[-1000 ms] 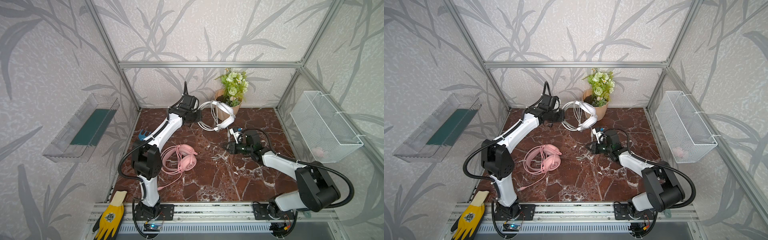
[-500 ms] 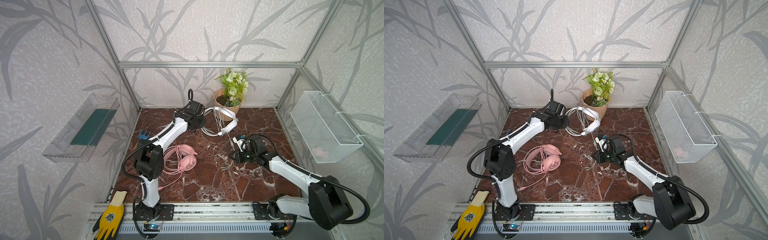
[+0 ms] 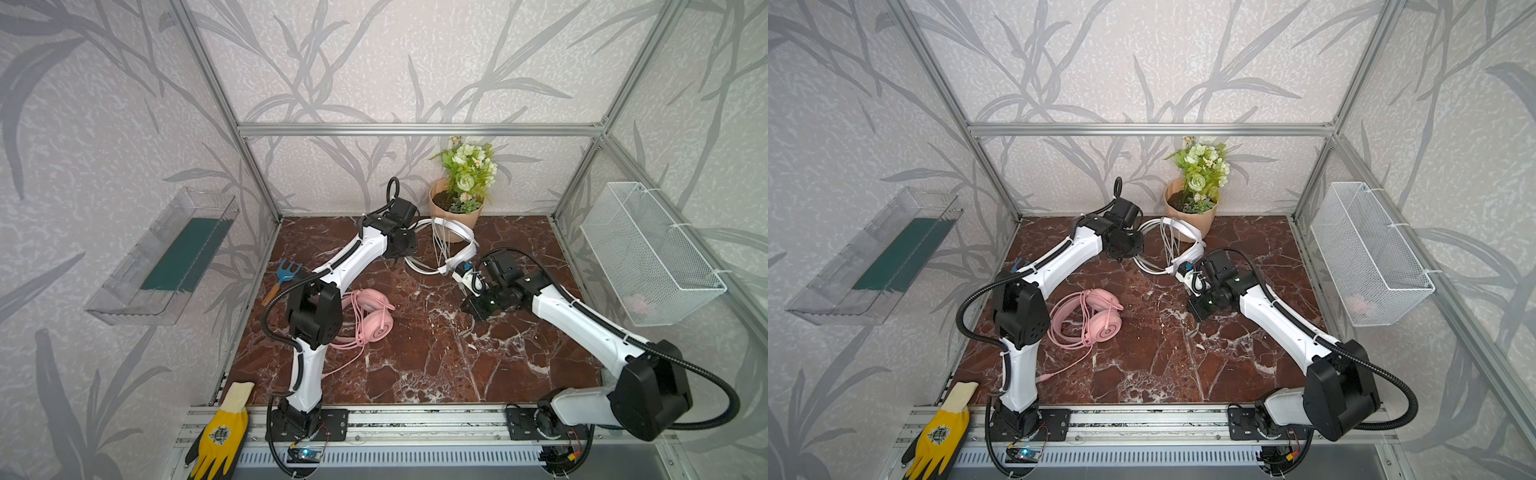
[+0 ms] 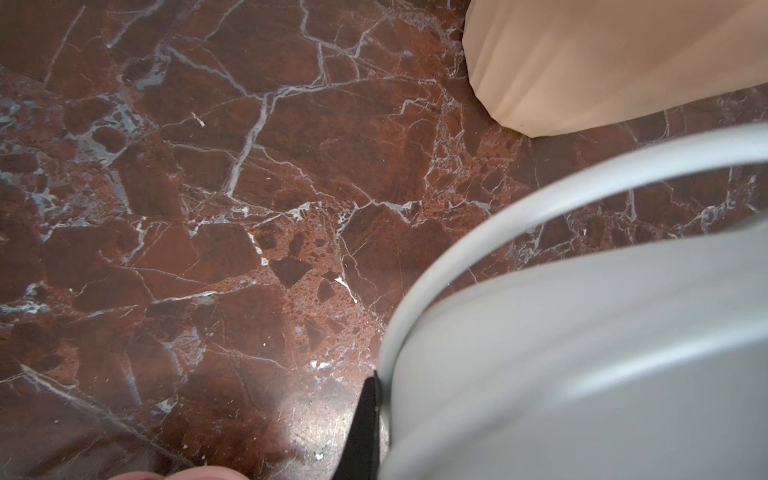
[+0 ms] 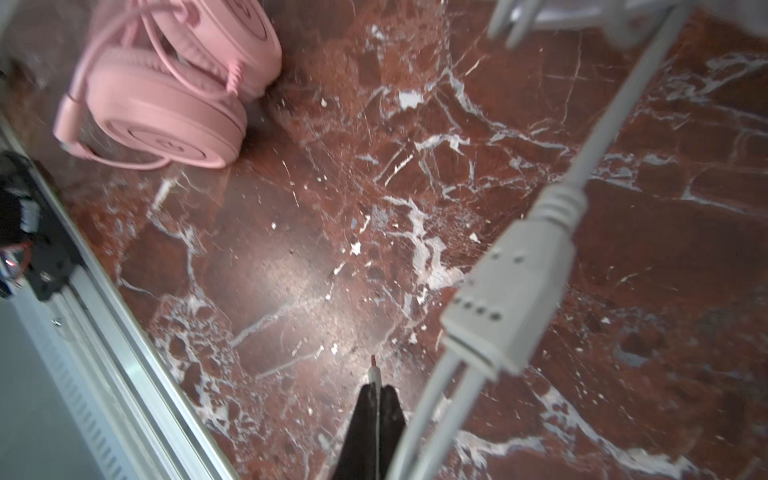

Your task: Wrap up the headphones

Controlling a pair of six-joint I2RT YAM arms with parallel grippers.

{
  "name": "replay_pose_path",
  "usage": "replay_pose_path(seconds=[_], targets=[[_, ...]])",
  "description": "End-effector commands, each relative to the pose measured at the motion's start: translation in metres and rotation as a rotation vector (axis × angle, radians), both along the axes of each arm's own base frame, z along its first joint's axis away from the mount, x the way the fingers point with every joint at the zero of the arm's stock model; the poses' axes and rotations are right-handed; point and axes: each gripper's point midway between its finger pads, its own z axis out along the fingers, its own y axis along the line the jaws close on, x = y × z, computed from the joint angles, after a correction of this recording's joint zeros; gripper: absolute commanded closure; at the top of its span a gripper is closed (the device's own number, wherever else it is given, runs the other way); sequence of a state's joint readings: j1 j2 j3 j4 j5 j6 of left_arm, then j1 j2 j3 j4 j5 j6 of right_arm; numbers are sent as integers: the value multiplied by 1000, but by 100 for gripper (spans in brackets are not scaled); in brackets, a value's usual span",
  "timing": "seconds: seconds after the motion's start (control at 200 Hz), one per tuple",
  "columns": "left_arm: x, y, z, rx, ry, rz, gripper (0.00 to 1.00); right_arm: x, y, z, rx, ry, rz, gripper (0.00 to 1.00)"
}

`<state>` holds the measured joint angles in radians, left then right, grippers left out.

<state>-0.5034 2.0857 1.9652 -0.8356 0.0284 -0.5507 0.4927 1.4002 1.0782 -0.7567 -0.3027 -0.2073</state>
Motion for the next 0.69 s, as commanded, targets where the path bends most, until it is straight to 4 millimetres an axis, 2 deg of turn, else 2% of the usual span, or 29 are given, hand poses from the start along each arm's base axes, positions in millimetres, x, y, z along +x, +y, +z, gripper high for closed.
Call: replay_pose_path(seconds=[0.0,0.265,0.435,0.515,0.62,0.69], targets=[[12,4,10,23,-26,23,100,-27,-24,-7,-216,39,164,100],[-2,-7,-12,122,66,-101,100,-22,-53,7,-483,-163,464,100],[-12,-15,-26,186,85,-179,100,-16,-58,26,-579,-368,700,100],[-17,-18,-33,206,101,-208,100,-6,-53,40,-597,-538,790,100],[-22,-21,-41,220,122,-238,100,5,-30,62,-566,-789,920,100],[-25,-23,-45,216,136,-255,100,9,-17,73,-533,-865,970,100]])
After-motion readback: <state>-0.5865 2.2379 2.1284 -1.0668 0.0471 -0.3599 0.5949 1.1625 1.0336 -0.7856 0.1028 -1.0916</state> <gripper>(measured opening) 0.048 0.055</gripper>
